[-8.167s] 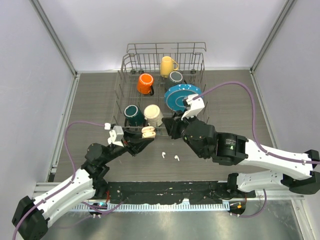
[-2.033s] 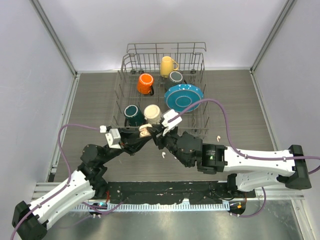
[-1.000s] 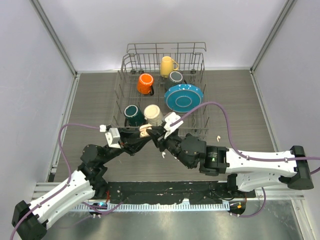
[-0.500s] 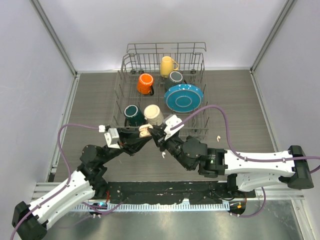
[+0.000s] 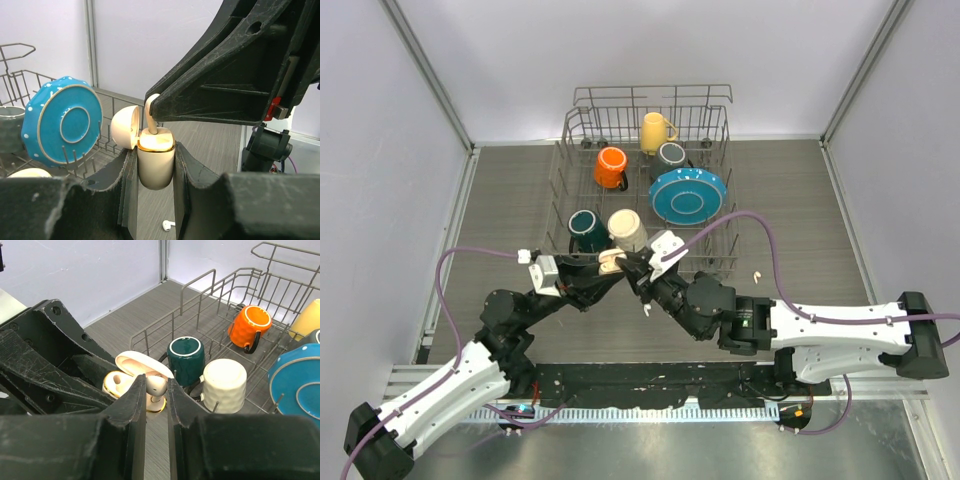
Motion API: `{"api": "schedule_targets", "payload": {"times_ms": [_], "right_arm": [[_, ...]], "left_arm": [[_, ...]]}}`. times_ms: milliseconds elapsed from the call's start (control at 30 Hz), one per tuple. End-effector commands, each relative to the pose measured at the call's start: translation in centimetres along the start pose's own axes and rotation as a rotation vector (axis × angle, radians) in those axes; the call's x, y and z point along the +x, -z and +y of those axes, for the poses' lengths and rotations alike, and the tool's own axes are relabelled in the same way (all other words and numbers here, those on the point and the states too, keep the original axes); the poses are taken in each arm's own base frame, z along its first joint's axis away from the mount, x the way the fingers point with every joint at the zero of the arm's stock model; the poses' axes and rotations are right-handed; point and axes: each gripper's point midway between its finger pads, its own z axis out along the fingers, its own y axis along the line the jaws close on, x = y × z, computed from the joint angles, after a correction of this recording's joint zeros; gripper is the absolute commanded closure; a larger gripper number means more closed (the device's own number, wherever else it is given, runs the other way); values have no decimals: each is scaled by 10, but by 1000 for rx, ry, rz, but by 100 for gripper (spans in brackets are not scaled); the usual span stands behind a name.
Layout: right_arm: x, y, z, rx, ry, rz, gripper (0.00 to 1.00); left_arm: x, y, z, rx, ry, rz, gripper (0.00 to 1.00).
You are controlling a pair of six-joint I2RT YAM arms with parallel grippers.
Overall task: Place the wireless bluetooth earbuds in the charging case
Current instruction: Place the earbud in the charging case.
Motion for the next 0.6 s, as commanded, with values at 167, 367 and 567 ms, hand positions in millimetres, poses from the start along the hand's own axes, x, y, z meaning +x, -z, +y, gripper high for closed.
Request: {"api": "schedule_targets", "payload": {"times_ms": [167,367,567], "right_arm": [[24,16,0,-54,-17,102,74],[16,15,7,-77,-64,93,52],[-6,17,5,-73,-132,38,35]], "left_arm": [[-69,-5,6,-52,-93,-245,100],[-68,-8,1,-20,-91,-238,100],[-64,-9,-2,4,-87,-220,100]]}}
